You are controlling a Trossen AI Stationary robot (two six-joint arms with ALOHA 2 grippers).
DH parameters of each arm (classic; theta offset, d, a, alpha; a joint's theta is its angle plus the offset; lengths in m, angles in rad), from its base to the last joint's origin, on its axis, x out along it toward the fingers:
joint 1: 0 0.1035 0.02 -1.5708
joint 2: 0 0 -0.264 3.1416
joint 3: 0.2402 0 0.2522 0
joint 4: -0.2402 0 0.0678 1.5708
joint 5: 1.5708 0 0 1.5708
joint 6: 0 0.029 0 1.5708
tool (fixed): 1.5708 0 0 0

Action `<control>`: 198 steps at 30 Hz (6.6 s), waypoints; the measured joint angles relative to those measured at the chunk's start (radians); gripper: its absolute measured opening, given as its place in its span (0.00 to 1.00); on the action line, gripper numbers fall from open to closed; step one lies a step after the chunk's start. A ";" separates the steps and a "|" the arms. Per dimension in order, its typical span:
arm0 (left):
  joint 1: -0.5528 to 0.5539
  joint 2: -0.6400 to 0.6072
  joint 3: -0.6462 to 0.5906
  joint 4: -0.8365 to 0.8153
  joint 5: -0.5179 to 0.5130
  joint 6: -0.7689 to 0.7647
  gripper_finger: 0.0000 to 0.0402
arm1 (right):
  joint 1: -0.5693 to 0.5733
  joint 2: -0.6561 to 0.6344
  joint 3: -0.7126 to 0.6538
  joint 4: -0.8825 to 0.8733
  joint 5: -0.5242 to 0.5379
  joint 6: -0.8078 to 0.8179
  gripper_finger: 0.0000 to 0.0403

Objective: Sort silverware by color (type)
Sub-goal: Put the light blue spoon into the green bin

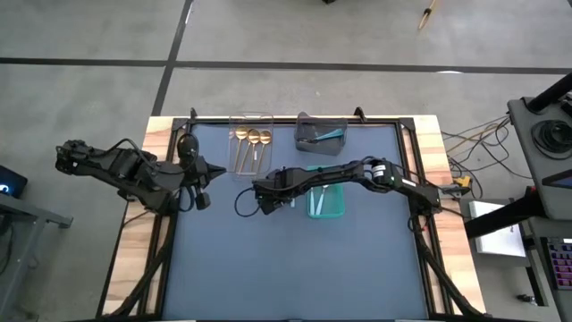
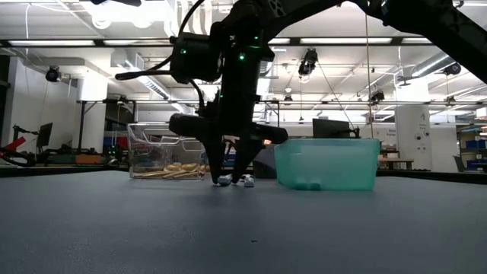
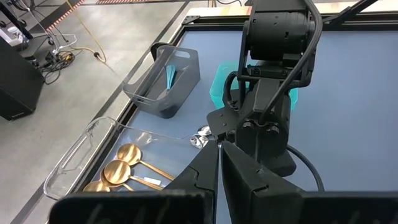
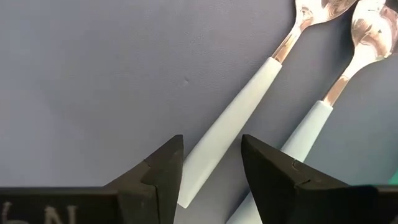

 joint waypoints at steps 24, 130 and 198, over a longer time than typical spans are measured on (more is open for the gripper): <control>0.000 0.000 0.000 0.000 0.000 0.007 0.00 | -0.001 0.000 -0.001 0.013 -0.033 0.025 0.20; 0.003 -0.003 0.000 0.000 -0.061 0.105 0.00 | -0.036 -0.043 -0.029 0.102 -0.072 -0.030 0.08; 0.070 -0.022 0.000 0.175 -0.071 0.263 0.00 | -0.059 -0.717 -0.632 -0.099 -0.254 0.363 0.07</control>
